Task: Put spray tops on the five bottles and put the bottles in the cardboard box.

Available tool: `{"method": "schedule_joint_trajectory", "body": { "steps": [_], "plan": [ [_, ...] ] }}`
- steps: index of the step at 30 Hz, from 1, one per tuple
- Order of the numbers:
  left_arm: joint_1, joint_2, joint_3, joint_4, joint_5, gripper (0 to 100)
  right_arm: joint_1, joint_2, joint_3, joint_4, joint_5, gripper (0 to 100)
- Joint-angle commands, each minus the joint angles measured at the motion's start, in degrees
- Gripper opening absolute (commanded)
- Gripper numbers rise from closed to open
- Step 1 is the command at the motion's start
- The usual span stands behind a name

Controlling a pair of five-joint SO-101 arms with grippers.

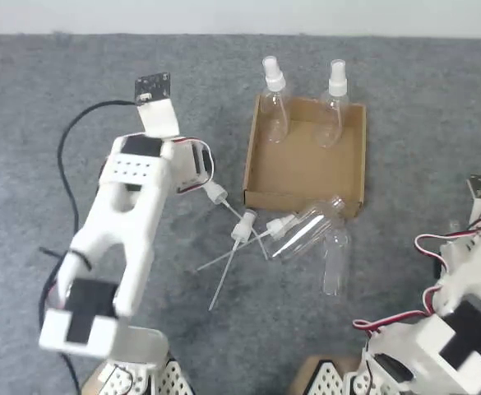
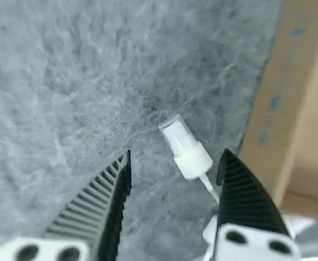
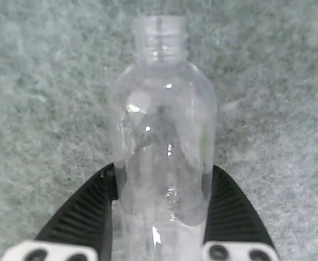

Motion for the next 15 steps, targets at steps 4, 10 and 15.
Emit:
{"method": "schedule_joint_trajectory", "body": {
  "steps": [4,10,15],
  "plan": [
    [1.1,12.0,-8.5,-1.2,2.7,24,-2.1,-3.7,1.5,-0.7,-0.6,11.3],
    [2.0,18.7,-11.9,-0.8,2.7,24,-3.9,-3.7,2.3,-0.7,-0.7,11.3],
    [2.6,20.6,-12.0,-0.9,2.7,23,-3.6,-3.7,2.4,-0.7,-0.6,11.3]
  ]
}}
